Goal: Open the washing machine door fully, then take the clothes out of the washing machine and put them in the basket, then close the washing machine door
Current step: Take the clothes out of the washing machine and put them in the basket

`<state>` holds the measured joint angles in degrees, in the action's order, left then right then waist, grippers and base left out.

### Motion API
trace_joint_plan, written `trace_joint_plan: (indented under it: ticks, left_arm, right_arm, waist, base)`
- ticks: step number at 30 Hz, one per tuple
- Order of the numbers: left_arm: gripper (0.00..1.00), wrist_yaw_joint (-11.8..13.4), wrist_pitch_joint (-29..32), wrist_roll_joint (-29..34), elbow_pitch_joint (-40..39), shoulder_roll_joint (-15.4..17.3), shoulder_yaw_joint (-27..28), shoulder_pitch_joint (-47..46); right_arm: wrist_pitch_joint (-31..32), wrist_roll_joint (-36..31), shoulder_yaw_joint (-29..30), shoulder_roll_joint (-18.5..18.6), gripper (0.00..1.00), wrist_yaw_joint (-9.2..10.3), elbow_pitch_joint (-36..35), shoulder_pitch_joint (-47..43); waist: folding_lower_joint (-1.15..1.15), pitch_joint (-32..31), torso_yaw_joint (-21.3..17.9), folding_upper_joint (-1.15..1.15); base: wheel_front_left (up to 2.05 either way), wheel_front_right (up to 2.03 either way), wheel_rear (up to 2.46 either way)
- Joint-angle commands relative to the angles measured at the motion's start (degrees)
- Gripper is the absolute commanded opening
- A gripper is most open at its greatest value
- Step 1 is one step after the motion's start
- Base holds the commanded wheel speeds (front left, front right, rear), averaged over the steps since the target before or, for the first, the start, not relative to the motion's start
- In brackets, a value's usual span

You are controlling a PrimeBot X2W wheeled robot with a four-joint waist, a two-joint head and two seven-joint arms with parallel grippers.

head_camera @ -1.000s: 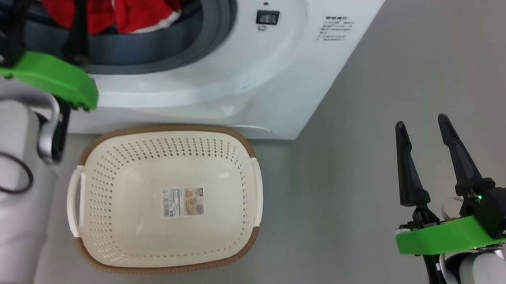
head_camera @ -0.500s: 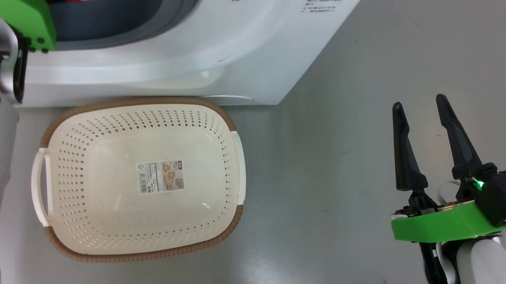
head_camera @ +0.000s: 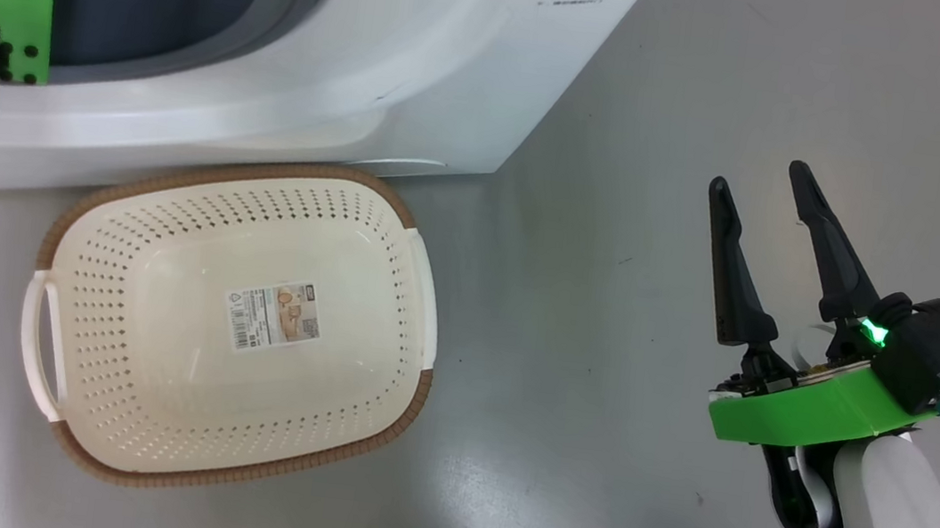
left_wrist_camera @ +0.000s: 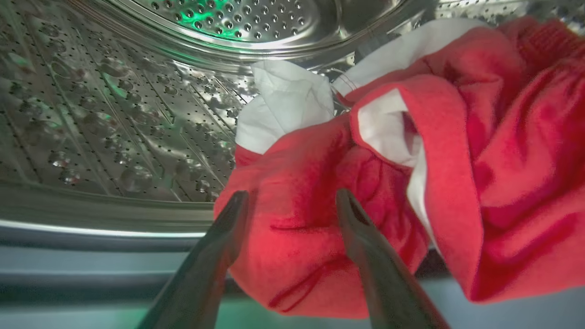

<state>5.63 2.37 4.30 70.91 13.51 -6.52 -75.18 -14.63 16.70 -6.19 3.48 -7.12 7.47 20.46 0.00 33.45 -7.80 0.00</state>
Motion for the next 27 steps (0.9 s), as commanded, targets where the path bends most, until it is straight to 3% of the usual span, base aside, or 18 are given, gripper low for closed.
trace_joint_plan:
  ticks: [1, 5, 6, 7, 8, 11, 12, 16, 27]
  left_arm:
    - [1.00, 0.80, 1.28, 1.09, -0.54, 3.14, -0.18, -1.02]
    - [1.00, 0.84, 3.59, 1.87, 0.26, 3.67, -1.31, -1.54]
    - [0.91, 0.65, 4.32, 1.87, 0.49, 3.78, -1.49, -1.59]
    - [0.64, 0.61, 4.99, 1.96, 0.67, 3.93, -1.71, -1.66]
    - [0.45, 0.66, 5.41, 1.94, 0.79, 4.08, -1.82, -1.75]
    - [0.15, 0.51, 6.91, 1.62, 1.18, 4.21, -2.00, -1.64]
    - [0.00, 0.38, 7.22, 1.47, 1.26, 4.20, -2.04, -1.55]
    - [0.00, 0.04, 6.46, 0.76, 1.05, 4.09, -2.11, -1.27]
    - [0.00, 0.00, -3.28, -5.45, -2.15, 1.90, 1.76, 1.75]
  right_arm:
    - [-0.37, 0.48, -1.33, -0.26, 1.00, -0.36, -1.61, 0.30]
    - [-0.37, 0.94, -1.76, -0.36, 1.00, -0.36, -1.71, 0.38]
    - [-0.37, 1.10, -1.91, -0.39, 1.00, -0.36, -1.74, 0.41]
    - [-0.37, 1.24, -2.04, -0.41, 1.00, -0.36, -1.78, 0.41]
    - [-0.37, 1.39, -2.15, -0.43, 1.00, -0.36, -1.82, 0.43]
    - [-0.37, 1.88, -2.50, -0.48, 1.00, -0.36, -1.95, 0.50]
    - [-0.37, 2.02, -2.63, -0.48, 1.00, -0.36, -1.96, 0.52]
    - [-0.37, 2.31, -2.91, -0.50, 1.00, -0.36, -1.88, 0.55]
    - [-0.37, 2.10, -2.74, 0.00, 1.00, -0.36, -1.65, -0.05]
  waist:
    - [0.00, 0.18, -0.28, 0.00]
    - [0.00, 0.37, -0.70, 0.00]
    - [0.00, 0.43, -0.83, 0.00]
    - [0.00, 0.50, -0.95, 0.00]
    - [0.00, 0.60, -1.08, 0.00]
    - [0.00, 0.89, -1.31, 0.00]
    - [0.00, 0.96, -1.36, 0.00]
    - [0.00, 1.04, -1.32, 0.00]
    - [0.00, -1.17, -0.16, 0.00]
  base:
    - [0.00, 0.00, 0.00]
    - [0.00, 0.00, 0.00]
    - [0.00, 0.00, 0.00]
    - [0.00, 0.00, 0.00]
    - [0.00, 0.00, 0.00]
    - [0.00, 0.00, 0.00]
    - [0.00, 0.00, 0.00]
    - [0.00, 0.00, 0.00]
    - [0.00, 0.00, 0.00]
